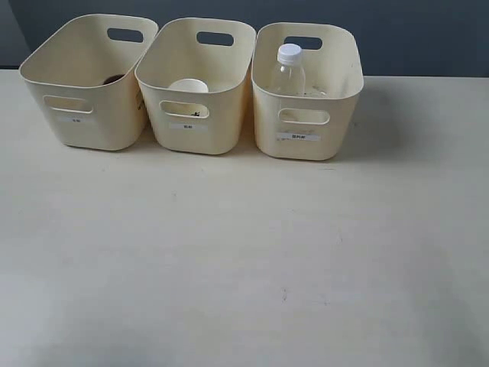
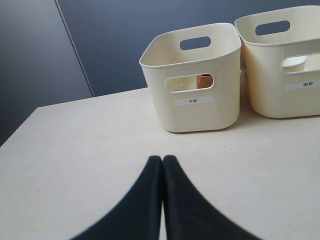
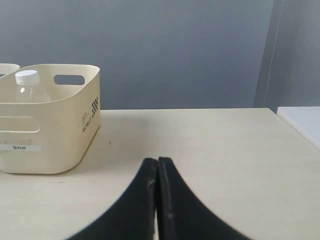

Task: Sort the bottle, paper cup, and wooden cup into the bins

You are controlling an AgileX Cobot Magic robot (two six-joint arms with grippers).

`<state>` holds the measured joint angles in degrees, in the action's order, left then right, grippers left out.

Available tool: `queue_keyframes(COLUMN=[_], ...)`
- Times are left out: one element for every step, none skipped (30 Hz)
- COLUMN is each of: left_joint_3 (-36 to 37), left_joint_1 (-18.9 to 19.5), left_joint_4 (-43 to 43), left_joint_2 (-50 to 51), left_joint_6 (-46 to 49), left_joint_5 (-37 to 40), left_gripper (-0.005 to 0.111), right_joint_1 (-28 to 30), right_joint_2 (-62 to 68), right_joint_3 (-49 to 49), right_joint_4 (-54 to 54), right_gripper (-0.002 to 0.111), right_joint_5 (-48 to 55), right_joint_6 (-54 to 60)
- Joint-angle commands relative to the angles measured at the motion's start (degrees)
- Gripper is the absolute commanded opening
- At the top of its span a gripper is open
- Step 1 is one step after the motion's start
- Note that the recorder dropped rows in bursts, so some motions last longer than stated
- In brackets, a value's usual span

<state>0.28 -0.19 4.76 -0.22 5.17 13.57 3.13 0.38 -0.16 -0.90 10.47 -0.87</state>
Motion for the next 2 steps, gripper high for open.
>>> queue_keyframes(left_joint_3=[-0.3,-0.3], left_joint_1=[0.0,0.0], left_joint_4=[-0.1,-0.1], left_joint_2=[0.2,0.2], left_joint_6=[-0.1,-0.1], left_joint_5=[-0.3,-0.3], left_gripper=[0.000,0.000], right_joint_1=[0.2,0.2], right_joint_2=[-0.4,-0.4], right_joint_3=[0.2,0.2], right_joint_4=[0.1,0.1], right_gripper=[-0.001,-0.001], right_joint_5=[-0.2,-0.2], right_joint_6=[0.1,0.1])
